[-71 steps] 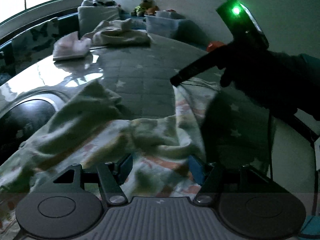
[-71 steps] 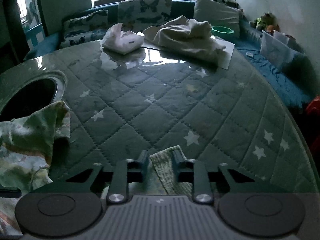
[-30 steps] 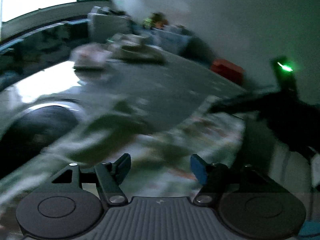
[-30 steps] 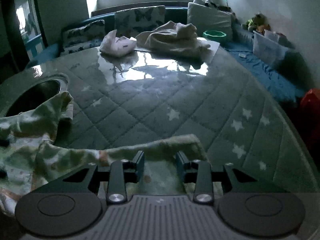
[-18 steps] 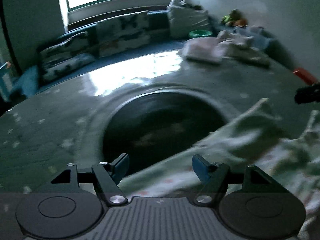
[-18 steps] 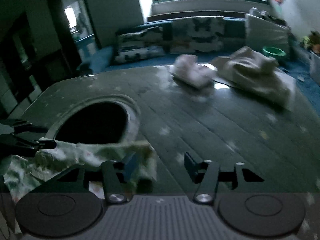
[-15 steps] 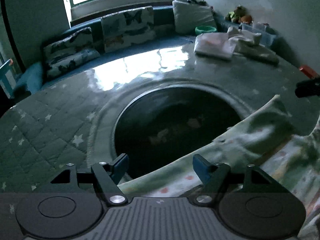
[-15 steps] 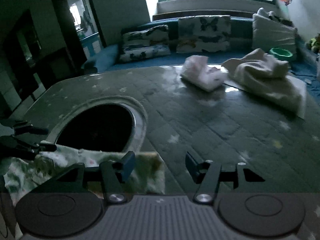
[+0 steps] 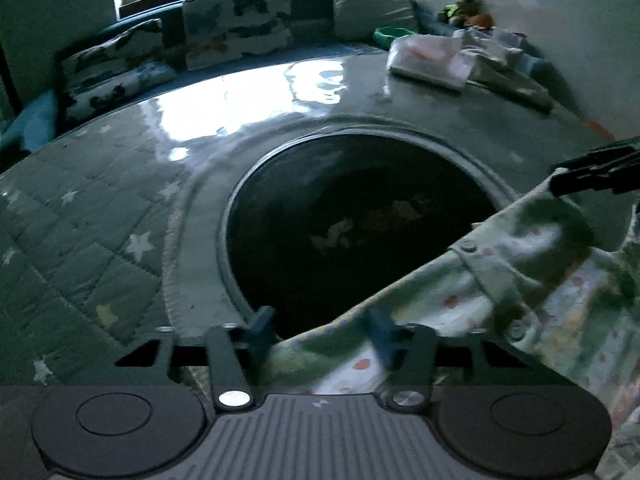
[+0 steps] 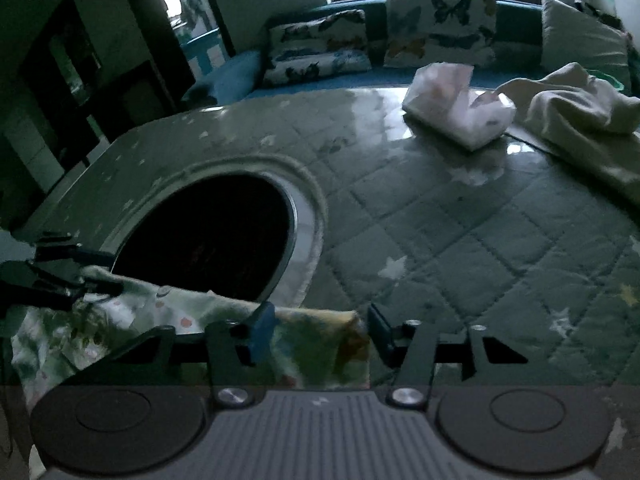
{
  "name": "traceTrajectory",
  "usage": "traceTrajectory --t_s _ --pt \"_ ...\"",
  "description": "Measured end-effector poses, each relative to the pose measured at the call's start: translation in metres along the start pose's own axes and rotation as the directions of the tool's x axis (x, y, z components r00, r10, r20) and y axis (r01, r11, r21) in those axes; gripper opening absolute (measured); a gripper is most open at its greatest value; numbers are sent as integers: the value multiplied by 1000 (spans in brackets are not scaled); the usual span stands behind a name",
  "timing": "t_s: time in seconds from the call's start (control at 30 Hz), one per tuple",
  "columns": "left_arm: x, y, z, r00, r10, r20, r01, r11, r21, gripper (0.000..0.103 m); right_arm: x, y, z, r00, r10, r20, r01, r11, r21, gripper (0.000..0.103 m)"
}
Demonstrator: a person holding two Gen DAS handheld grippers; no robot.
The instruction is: Fold clothes
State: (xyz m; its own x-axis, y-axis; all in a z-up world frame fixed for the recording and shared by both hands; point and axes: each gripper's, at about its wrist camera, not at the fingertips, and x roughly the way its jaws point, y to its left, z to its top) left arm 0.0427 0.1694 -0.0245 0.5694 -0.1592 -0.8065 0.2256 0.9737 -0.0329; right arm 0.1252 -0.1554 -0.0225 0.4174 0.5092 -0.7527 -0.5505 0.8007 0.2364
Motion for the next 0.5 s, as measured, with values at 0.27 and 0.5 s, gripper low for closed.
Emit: traceTrajectory --t_s 0.27,0.5 --pt "-21 -10 -6 997 -53 58 50 998 37 4 -24 16 -3 999 -4 40 7 997 -76 10" --pt "-76 -25 -26 976 -129 176 117 990 76 3 -76 52 -29 991 41 125 -9 970 -245 9"
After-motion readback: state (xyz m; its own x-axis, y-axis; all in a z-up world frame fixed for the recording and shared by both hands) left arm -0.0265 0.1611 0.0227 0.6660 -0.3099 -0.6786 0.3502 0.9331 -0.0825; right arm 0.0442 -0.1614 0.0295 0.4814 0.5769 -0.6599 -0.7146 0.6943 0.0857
